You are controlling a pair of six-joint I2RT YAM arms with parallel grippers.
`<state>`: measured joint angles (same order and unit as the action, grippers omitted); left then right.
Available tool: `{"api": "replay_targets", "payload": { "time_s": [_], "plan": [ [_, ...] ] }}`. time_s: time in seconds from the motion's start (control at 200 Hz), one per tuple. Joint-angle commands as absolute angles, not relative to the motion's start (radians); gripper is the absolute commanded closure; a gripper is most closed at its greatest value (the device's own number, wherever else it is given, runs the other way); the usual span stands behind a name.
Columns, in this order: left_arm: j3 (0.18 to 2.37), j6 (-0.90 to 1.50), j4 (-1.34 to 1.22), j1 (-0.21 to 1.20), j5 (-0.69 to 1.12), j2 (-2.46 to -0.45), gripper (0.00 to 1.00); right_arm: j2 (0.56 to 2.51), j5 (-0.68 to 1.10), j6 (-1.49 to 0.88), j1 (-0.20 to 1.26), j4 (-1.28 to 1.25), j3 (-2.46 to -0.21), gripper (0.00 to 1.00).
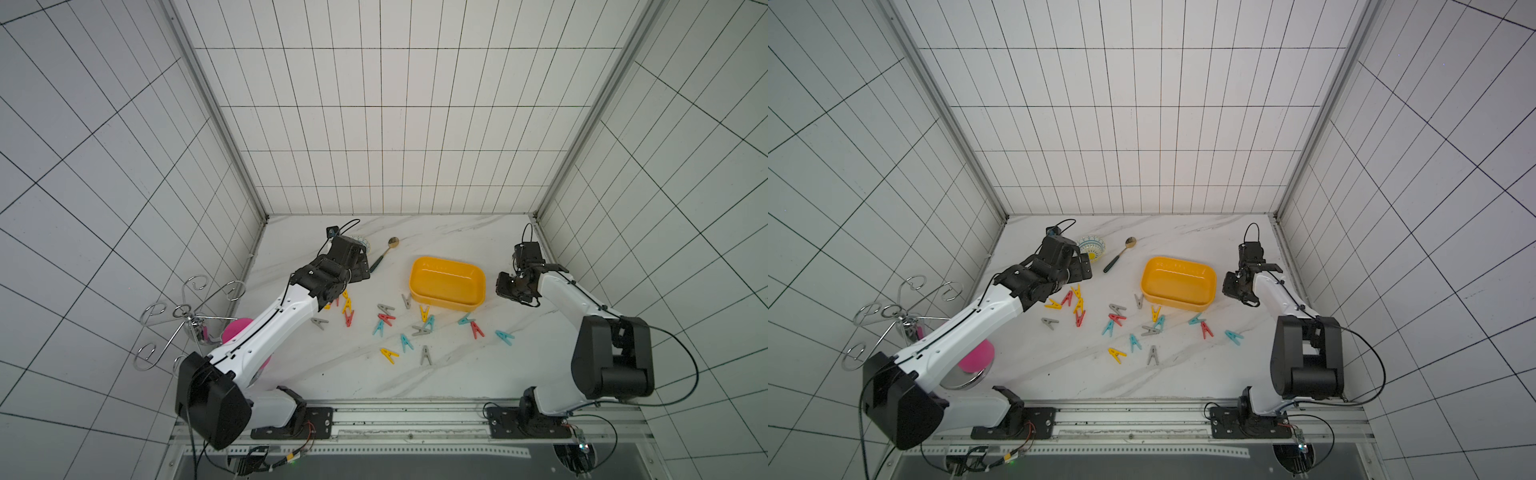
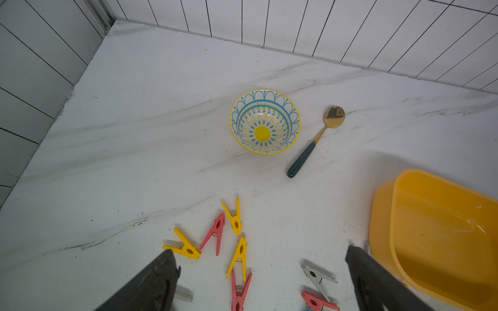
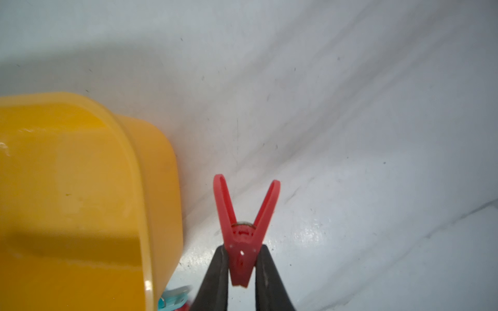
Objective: Put the clothespins into the storage box
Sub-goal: Pick up the clothespin from the center of the board, then place the clothespin in the storage box.
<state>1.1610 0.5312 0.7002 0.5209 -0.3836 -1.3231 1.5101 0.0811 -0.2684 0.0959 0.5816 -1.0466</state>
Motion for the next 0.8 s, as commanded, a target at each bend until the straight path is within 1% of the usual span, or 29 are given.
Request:
{"api": "replay_targets", "payload": {
  "time_s": [0.0, 0.16, 0.3, 0.625, 0.795],
  "plan": [
    [1.164, 0.532, 0.7, 0.526, -0.377, -1.324, 0.01, 1.447, 0.054, -0.262, 0.156, 0.663, -1.154, 0.86],
    [1.153, 0.528, 0.701, 0.525, -0.385, -1.328, 0.01, 1.457, 0.058, -0.296, 0.313, 0.646, -1.196, 0.85],
    [1.155, 0.528, 0.705, 0.526, -0.387, -1.322, 0.01, 1.58, -0.021, -0.302, 0.429, 0.664, -1.26, 0.85],
    [1.136, 0.517, 0.719, 0.526, -0.414, -1.292, 0.01, 1.793, -0.082, -0.335, 0.436, 0.675, -1.311, 0.84],
    [1.142, 0.528, 0.713, 0.526, -0.385, -1.287, 0.01, 1.871, -0.111, -0.35, 0.425, 0.672, -1.336, 0.84]
  ]
}}
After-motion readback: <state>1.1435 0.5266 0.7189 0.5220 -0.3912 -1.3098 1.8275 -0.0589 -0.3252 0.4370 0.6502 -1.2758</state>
